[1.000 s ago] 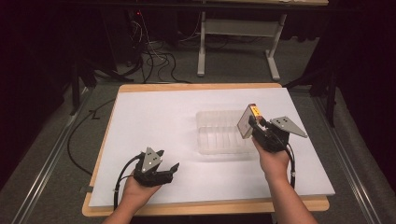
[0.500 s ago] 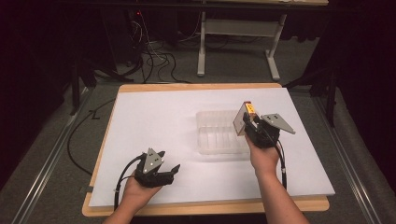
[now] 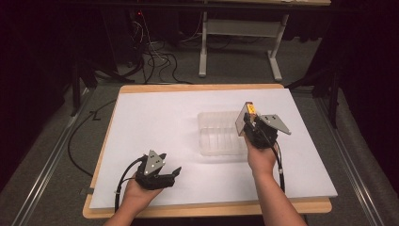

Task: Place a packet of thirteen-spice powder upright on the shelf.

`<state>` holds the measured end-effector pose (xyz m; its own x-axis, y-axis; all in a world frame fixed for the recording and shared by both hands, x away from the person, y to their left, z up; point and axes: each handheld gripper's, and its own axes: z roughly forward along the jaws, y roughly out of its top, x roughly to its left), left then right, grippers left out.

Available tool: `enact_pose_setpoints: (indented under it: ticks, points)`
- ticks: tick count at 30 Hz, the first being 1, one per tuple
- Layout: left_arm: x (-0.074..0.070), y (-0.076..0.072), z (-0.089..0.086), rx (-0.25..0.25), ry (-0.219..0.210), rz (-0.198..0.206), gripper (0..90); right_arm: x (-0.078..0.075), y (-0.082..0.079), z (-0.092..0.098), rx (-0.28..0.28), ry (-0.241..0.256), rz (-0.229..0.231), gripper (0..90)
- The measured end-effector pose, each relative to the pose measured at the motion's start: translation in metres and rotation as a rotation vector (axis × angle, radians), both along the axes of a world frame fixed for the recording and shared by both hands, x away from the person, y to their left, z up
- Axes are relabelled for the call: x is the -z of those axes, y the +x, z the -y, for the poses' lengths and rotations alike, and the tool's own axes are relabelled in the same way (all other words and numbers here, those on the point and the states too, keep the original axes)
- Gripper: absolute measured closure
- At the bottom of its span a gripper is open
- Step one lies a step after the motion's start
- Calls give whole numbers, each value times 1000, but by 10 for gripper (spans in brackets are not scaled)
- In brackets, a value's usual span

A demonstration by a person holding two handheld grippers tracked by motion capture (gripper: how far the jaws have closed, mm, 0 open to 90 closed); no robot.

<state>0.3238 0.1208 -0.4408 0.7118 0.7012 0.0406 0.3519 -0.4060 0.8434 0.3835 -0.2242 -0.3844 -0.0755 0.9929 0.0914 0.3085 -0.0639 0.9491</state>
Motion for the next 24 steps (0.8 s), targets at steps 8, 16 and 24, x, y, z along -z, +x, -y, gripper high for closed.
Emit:
enact_pose_setpoints:
  ticks: [8, 16, 24]
  points:
    - [1, 0, 1, 7, 6, -7, 280, 4, 3, -3, 15, -17, -16, 679]
    - [2, -1, 1, 6, 7, -10, 280, 18, 7, -6, 14, -35, -45, 677]
    - [2, -1, -1, 5, 4, -11, 280, 25, 10, -8, 10, -54, -49, 675]
